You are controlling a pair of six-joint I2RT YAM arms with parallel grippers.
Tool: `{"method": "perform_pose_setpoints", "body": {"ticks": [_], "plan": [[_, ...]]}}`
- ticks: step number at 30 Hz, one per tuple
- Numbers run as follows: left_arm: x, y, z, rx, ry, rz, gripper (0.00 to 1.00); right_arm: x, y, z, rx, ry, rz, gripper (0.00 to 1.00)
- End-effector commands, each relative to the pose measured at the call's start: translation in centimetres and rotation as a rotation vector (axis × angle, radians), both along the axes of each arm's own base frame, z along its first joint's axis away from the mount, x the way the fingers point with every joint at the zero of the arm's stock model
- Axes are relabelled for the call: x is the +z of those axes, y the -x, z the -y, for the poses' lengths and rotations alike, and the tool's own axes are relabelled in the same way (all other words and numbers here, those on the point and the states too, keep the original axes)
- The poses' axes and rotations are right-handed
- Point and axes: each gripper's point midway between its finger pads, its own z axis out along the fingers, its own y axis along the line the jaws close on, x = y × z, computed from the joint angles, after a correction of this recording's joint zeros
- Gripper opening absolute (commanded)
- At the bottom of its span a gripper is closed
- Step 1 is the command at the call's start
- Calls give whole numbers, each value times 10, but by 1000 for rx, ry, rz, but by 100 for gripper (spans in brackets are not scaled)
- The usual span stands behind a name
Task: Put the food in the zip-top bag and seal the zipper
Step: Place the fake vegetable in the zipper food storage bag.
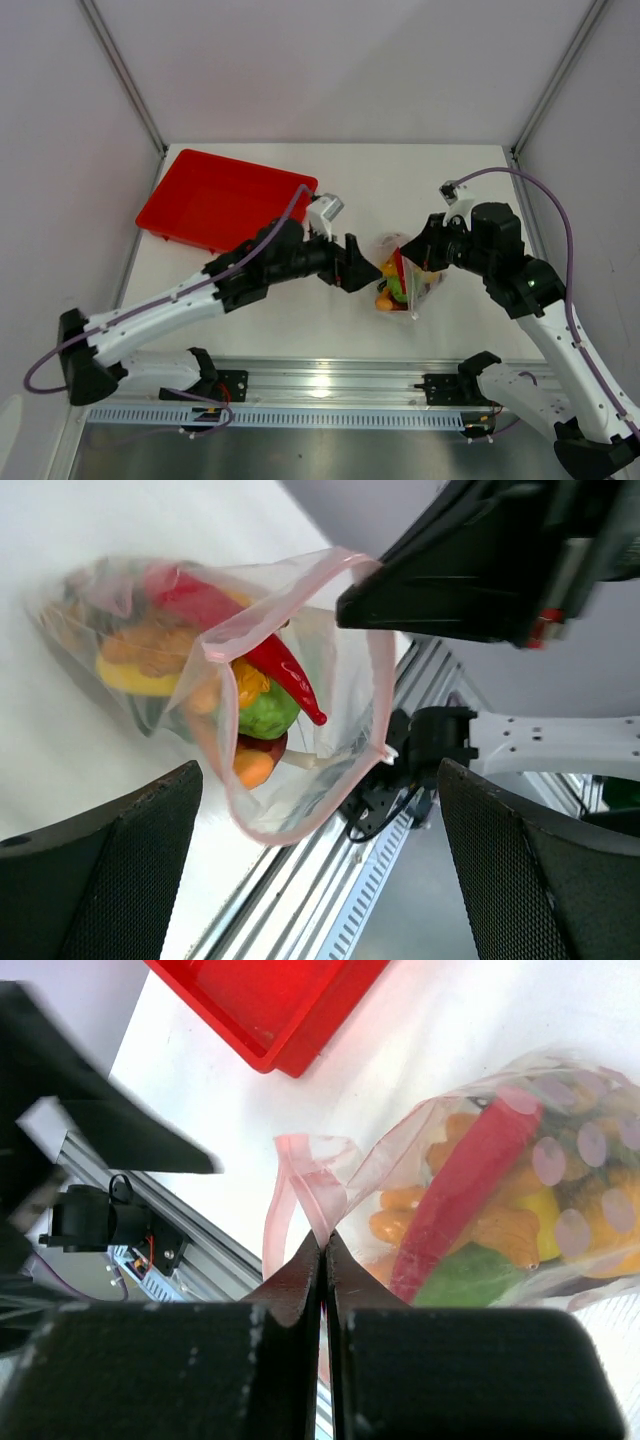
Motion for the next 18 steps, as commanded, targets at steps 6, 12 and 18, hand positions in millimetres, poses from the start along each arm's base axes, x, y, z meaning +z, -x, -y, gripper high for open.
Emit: {"method": "perform_pose_setpoints", "body": {"ticks": [6,12,18], "plan": [[-4,10,-17,-2,163,-16,100,35,1,1,-1,-32,76,0],[-52,18,-2,-45,126,-67,99,33,3,-1,11,-33,51,0],[-71,3,10,-6,51,-102,91,32,4,-1,17,-29,38,0]]}}
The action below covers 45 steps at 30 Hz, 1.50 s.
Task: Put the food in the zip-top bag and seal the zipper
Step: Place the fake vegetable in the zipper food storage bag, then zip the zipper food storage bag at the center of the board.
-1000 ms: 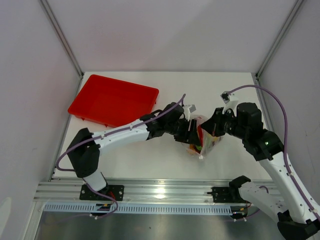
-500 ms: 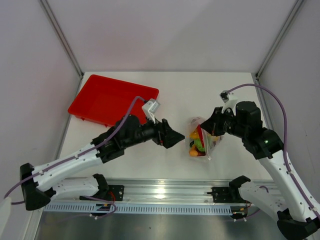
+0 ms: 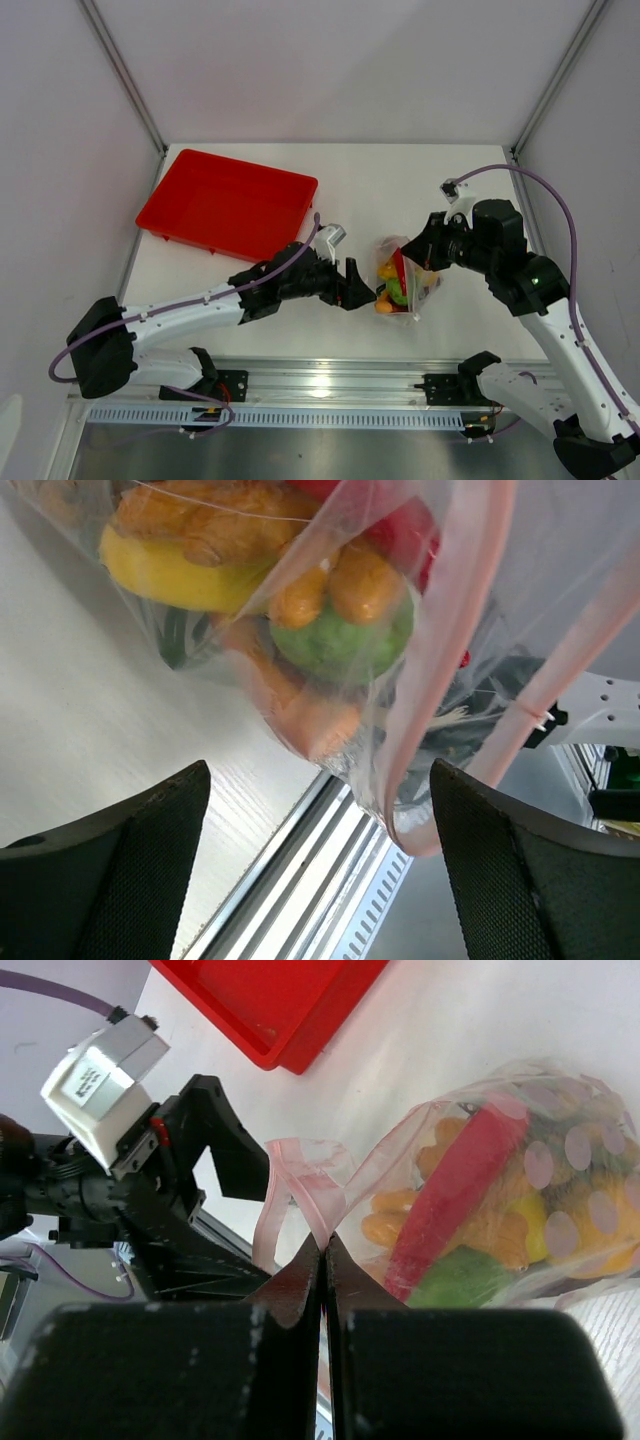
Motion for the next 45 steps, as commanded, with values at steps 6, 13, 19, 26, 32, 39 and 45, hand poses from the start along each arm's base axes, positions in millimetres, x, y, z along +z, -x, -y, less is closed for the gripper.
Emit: {"method": "perform_pose_setpoints", "body": {"ticks": [6,13,19,26,32,39,45], "plan": [[38,-7,33,-73,100,27,36,19,3,-5,38,-24,24,0],[58,-8,49,-148,167,-9,1,8,12,-12,124,5,-26,0],[91,-14,32,65,231,-207,1,9,23,0,163,97,9,55],[123,-18,-9,300,303,-207,0,11,42,4,211,101,42,61],[132,-19,-26,369,331,-213,1,-1,58,-2,296,107,33,64],[136,-19,-24,363,335,-215,1,-11,67,-9,357,173,62,59],[139,-18,-24,351,336,-208,1,-19,47,-3,272,245,78,21]]}}
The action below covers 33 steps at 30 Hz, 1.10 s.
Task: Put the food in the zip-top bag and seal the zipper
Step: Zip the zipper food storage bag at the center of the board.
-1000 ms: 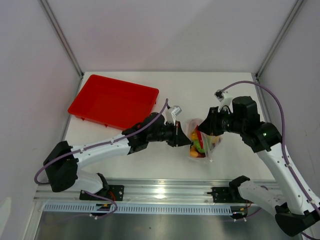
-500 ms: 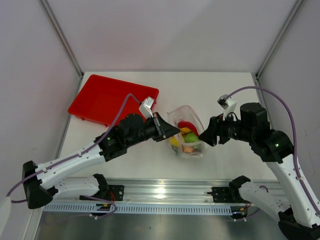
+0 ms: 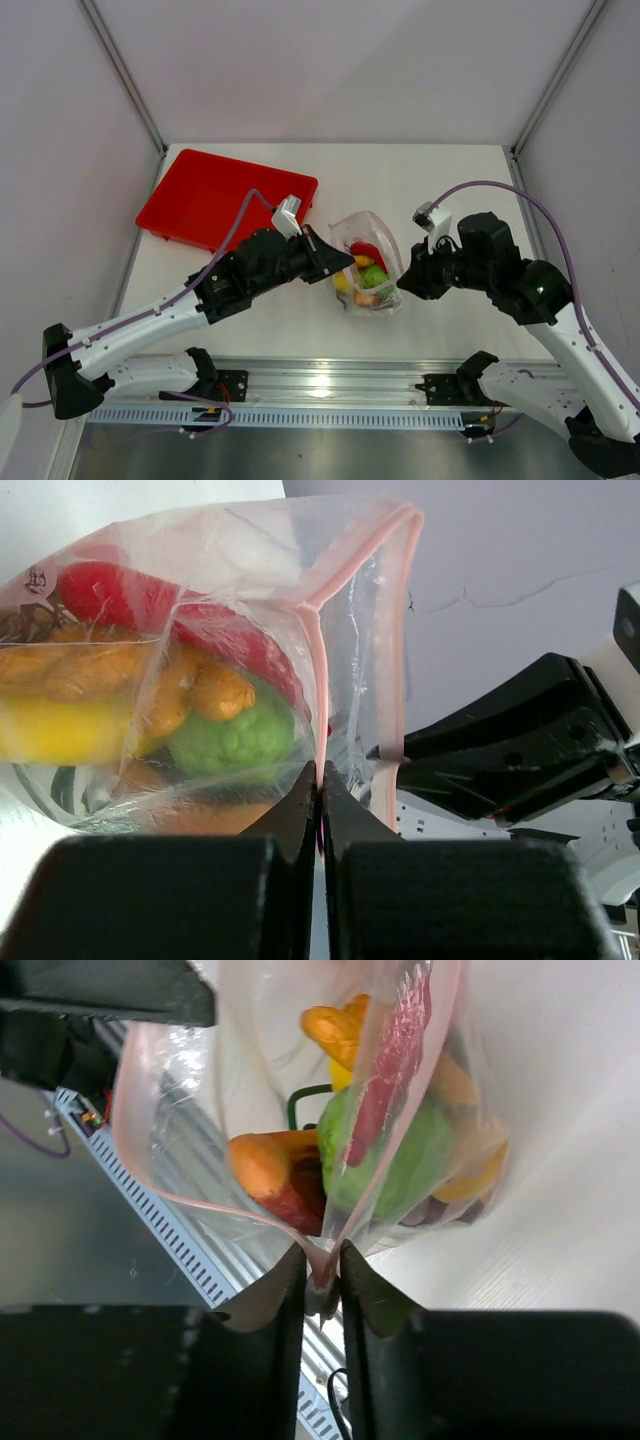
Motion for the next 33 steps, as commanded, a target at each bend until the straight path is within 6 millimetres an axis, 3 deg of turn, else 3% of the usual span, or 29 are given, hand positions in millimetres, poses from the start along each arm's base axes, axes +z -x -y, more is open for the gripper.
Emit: {"method": "perform_pose_setpoints", "body": {"ticks": [1,3,6,9,10,13,14,18,20,21,23,24,26,27,30,31,33], "plan": [[28,-2,-1,15,63,38,0,-3,-18,6,-71,48,50,19],[28,-2,-5,26,55,45,1,-3,-20,7,-76,54,57,19],[28,-3,-10,38,41,52,1,-3,-16,4,-47,47,52,32],[29,-3,-11,38,41,53,0,-8,-17,5,-58,67,57,33],[28,-4,-11,38,38,52,0,-10,-18,6,-61,77,59,32],[29,-1,-8,15,39,63,1,-10,-21,6,-74,99,68,14],[30,0,-7,-1,41,75,1,-10,-22,6,-74,106,70,0],[45,5,-12,-68,-3,266,2,15,-28,0,-63,98,109,0],[53,4,-23,-61,-48,377,12,25,-27,-5,-36,90,122,0],[58,1,-29,-45,-69,424,23,34,-28,-10,-11,84,139,0],[76,2,-38,-58,-109,578,37,39,-28,-14,10,100,147,0],[96,6,-40,-69,-94,650,41,48,-28,-19,35,107,161,0],[111,8,-43,-100,-140,797,54,60,-26,-25,76,100,182,0],[136,17,-44,-128,-100,880,58,67,-22,-29,115,94,205,0],[162,28,-44,-178,-108,1076,80,93,-16,-36,178,57,270,0],[181,41,-43,-231,-90,1187,89,104,-13,-38,198,35,294,0],[183,48,-31,-315,-99,1276,96,109,-10,-39,221,23,311,0]]}}
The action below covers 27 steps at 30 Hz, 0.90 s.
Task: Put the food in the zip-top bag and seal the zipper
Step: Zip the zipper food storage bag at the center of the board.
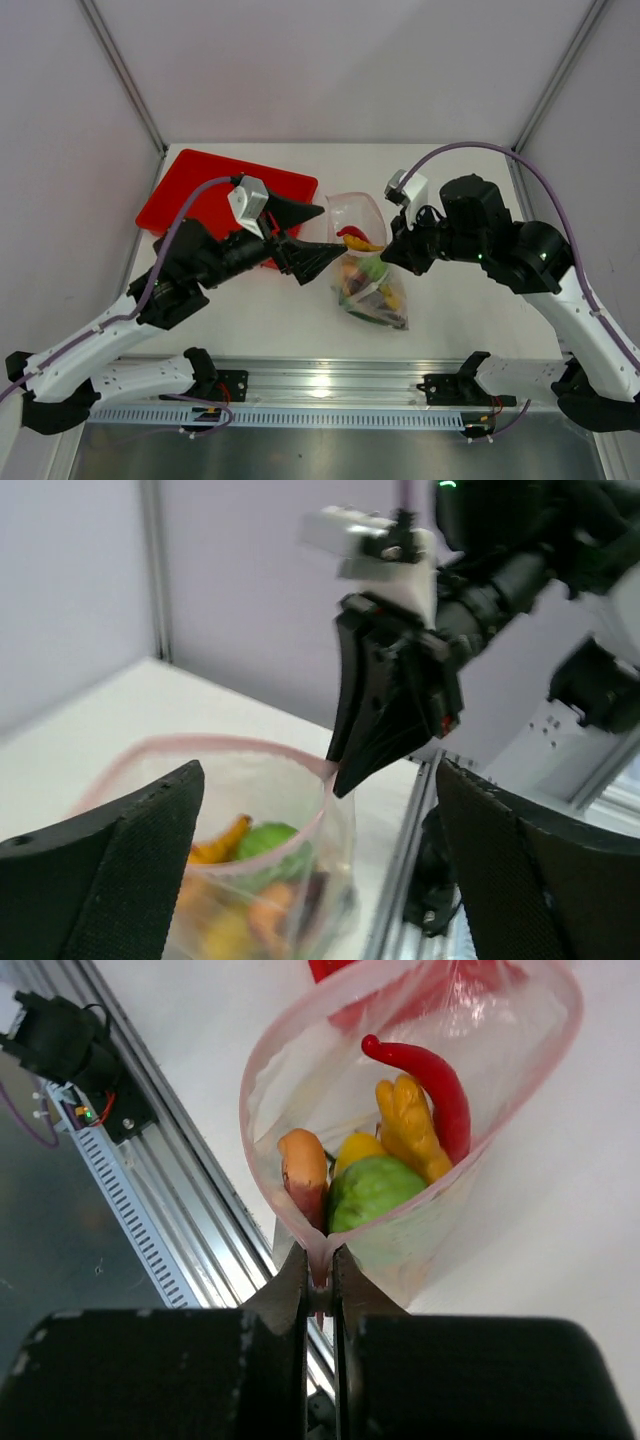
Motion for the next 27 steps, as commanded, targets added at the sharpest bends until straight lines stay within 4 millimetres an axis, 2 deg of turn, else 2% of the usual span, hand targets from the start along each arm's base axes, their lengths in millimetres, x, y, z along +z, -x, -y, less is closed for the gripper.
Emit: {"method": "perform_pose_setpoints", "body": {"ticks": [1,3,4,8,9,10,11,12,14,15,17,18,19,21,27], "plan": [[52,32,8,-180,-45,430,100,41,15,-6,124,-78,113,0],[34,29,25,-243,-136,455,99,39,24,-10,177,-83,102,0],[40,38,25,-296,-172,520,99,38,32,-12,212,-94,88,0],[7,50,41,-492,-267,634,100,34,44,-9,234,-108,57,0],[7,48,41,-515,-273,650,99,27,46,-8,235,-99,37,0],[-5,44,48,-559,-294,640,99,24,51,-8,245,-104,20,0],[-12,52,49,-647,-287,622,99,23,53,-7,250,-106,11,0],[-1,46,47,-658,-277,630,100,20,58,-5,256,-108,-1,0],[-8,36,58,-730,-297,595,100,18,62,-3,265,-111,-19,0],[-8,40,57,-775,-316,557,99,16,64,-1,262,-104,-25,0],[-17,33,68,-830,-340,528,99,15,65,1,259,-101,-30,0],[-19,37,69,-862,-344,503,99,15,67,1,265,-103,-34,0],[-18,36,70,-874,-344,506,100,15,67,0,268,-105,-37,0],[-31,39,75,-954,-340,442,99,14,66,0,265,-99,-39,0],[-52,46,74,-1066,-364,293,99,6,54,-2,213,-67,-43,0]]}}
